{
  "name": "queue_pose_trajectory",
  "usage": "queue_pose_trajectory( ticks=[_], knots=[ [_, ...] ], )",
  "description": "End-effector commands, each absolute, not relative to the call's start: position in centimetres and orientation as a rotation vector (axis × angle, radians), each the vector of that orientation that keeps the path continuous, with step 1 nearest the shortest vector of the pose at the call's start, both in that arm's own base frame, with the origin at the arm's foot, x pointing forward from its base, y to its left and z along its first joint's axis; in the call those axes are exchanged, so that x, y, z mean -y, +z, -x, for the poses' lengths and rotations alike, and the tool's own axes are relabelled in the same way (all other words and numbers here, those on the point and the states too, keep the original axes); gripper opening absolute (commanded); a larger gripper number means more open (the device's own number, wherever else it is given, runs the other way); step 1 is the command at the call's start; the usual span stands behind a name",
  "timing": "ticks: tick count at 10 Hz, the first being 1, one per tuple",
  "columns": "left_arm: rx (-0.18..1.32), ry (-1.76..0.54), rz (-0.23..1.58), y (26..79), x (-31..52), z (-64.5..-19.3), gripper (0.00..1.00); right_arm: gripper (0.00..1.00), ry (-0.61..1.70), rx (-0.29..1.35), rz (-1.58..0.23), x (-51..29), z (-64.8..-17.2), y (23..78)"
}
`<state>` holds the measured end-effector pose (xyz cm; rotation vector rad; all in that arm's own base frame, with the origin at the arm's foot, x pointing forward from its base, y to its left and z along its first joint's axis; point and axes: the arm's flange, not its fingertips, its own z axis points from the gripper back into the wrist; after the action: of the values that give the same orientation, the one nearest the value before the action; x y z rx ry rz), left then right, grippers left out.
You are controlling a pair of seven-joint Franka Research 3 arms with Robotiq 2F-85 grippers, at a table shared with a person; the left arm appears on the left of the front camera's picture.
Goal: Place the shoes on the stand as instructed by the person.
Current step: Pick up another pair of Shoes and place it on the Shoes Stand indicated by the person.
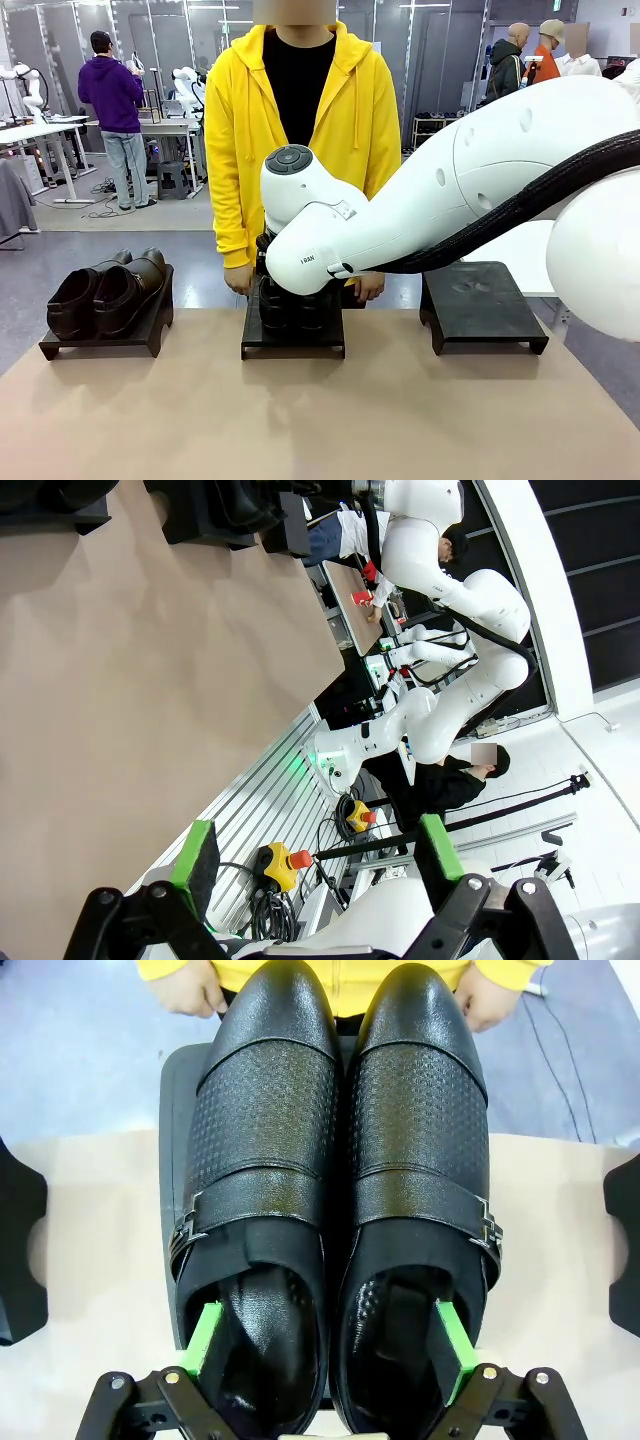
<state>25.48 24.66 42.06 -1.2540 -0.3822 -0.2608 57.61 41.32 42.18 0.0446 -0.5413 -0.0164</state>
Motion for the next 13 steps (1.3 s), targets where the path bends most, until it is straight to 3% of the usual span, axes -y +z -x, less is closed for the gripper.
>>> queue_pose_trajectory(
  ticks=[1, 3, 6, 13],
  knots=[
    [0.391, -0.281, 1.261, 42.2, -24.7, -25.2, 1.0, 1.0, -0.028, 0.537, -0.053, -41.3, -57.7, 42.2],
    [0.391, -0.281, 1.261, 42.2, -24.7, -25.2, 1.0, 1.0, -0.043, 0.499, -0.099, -40.1, -56.6, 43.9],
    [0.391, -0.281, 1.261, 42.2, -24.7, -25.2, 1.0, 1.0, 0.015, 0.39, -0.24, -33.4, -51.2, 47.0],
    [0.391, -0.281, 1.261, 42.2, -24.7, -25.2, 1.0, 1.0, -0.158, 0.243, -0.81, -8.2, -45.7, 51.6]
  ],
)
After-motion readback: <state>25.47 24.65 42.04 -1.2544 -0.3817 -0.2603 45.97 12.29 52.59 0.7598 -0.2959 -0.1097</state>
